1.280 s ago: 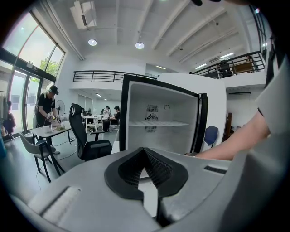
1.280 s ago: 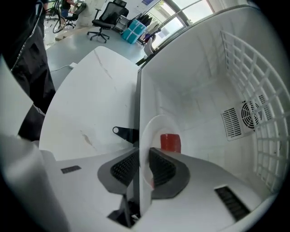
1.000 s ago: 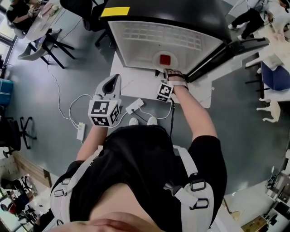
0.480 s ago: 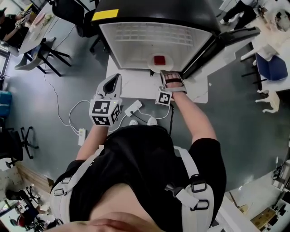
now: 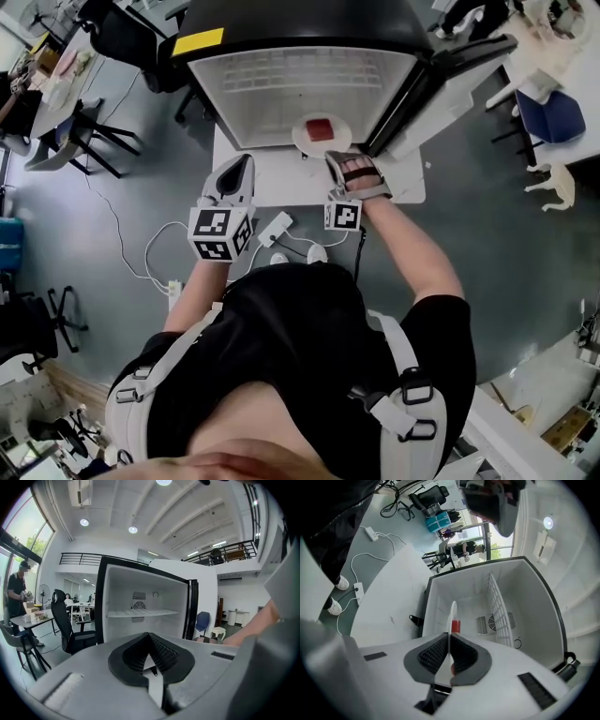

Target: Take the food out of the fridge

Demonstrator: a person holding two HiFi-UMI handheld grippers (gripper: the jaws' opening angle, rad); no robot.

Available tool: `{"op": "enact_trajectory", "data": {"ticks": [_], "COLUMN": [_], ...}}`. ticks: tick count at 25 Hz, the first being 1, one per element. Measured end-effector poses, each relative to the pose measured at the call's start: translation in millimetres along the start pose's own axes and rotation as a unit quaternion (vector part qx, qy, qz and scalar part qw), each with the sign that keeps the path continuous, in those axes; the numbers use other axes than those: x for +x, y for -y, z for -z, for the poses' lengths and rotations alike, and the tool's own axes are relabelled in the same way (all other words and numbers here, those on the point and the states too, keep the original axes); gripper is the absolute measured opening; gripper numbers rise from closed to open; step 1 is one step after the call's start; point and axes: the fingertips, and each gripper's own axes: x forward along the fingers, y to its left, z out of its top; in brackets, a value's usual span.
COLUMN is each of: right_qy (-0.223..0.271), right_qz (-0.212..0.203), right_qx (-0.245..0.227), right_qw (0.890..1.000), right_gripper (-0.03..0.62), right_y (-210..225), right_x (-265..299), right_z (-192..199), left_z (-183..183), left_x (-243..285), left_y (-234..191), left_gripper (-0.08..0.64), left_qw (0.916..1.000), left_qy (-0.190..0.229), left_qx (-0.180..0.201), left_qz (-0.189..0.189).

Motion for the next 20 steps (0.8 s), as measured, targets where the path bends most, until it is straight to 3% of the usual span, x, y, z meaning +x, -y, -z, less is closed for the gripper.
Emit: {"op": "enact_trajectory", "data": {"ticks": [13,20], "right_qy": [0.037,0.044], "right_qz": [0.062,0.123], "right_qx": [0.028,0.018], "right_qw": [0.997,0.991], "right_gripper": [0.023,0.023], "right_y": [98.2,148.0], "right_x": [-78.2,-107.6], "right_z": [-23.5,-27.0], "left_z": [-16.9,-27.7], "left_x": [13.4,19.2], "left_y": [13.9,17.1], "left_gripper": [0.003,0.003], "left_qw": [0.9991,0.9984], "left_qy": [0.016,0.027], "left_qx": [0.003,0.004], "left_qz": [0.04,0.05]}}
